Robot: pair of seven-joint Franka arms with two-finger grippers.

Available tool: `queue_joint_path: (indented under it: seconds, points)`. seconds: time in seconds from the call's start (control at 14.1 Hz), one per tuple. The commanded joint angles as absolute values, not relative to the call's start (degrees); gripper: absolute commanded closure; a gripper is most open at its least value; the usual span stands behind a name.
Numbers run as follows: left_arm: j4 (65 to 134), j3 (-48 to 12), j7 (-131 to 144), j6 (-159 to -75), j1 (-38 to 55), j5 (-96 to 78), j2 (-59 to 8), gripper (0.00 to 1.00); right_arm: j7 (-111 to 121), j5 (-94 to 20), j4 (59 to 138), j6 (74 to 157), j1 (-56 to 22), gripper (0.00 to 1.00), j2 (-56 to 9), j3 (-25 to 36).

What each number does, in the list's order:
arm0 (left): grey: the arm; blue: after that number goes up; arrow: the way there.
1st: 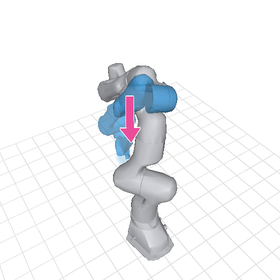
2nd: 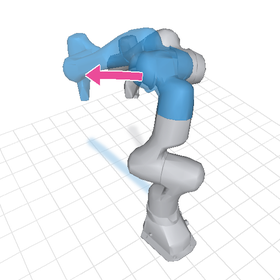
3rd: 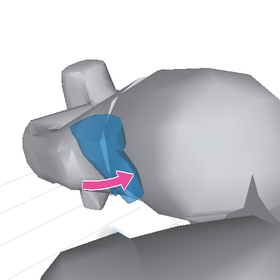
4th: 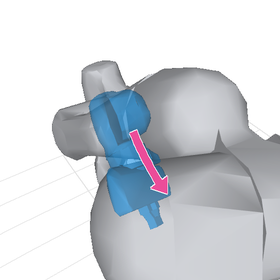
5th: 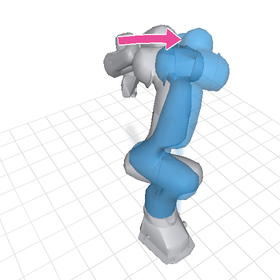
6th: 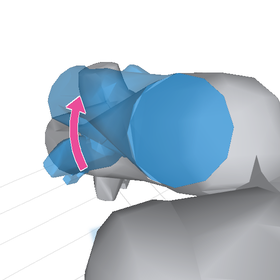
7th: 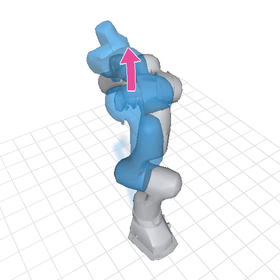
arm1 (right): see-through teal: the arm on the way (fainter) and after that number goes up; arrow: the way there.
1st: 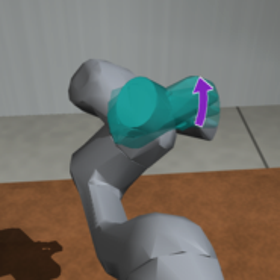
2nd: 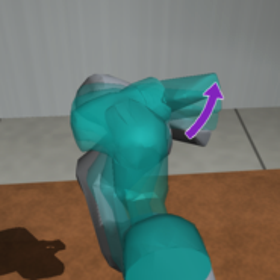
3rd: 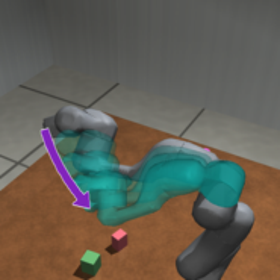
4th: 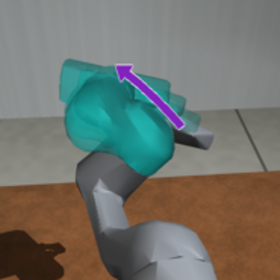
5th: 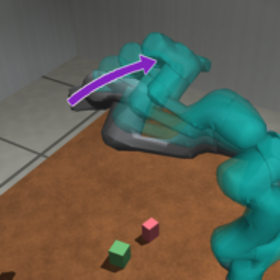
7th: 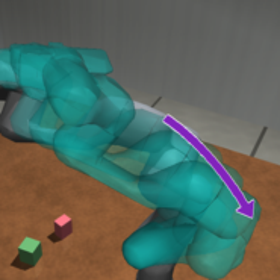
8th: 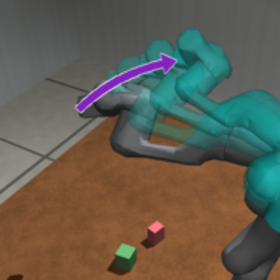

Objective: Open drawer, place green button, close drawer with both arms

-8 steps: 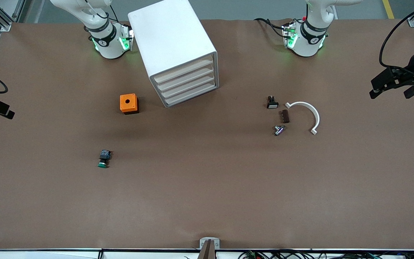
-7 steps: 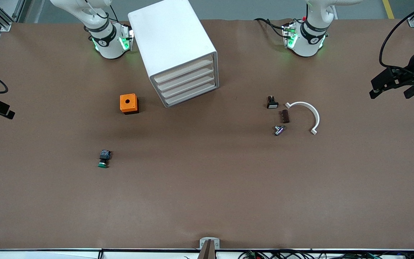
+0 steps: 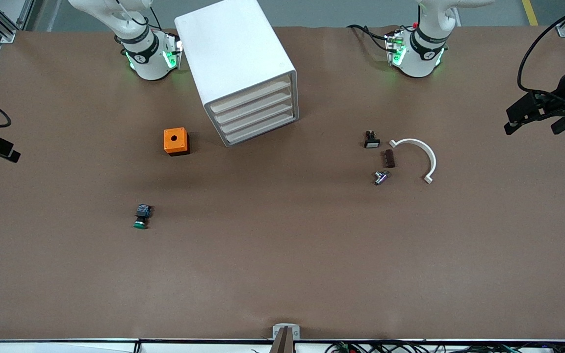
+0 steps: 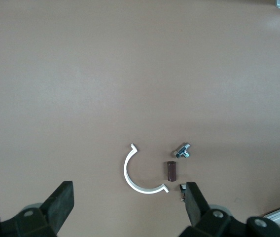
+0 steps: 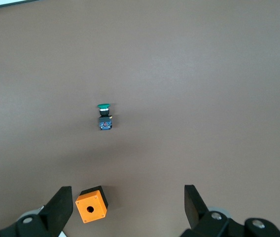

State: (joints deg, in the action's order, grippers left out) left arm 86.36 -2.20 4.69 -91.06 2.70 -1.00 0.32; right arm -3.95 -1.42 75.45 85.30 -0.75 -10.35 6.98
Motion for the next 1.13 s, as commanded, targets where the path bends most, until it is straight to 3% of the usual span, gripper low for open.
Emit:
queue_joint_path:
  seconds: [0.0,0.71,1.06]
  points:
    - [85.0,-2.5,4.6,-90.9,2.8,-0.8,-0.4,0.0,-3.5,-1.3,75.0,84.7,0.0,0.0,-10.1,6.2]
    - [86.5,-7.9,6.2,-87.7,3.1,-1.3,-7.5,0.0,-4.0,-1.6,75.0,84.9,-0.3,0.0,-10.2,6.2]
    - [90.8,-9.5,1.3,-86.6,2.3,-14.6,-11.4,0.0,-4.2,-1.6,75.2,85.2,-1.1,0.0,-11.0,6.2]
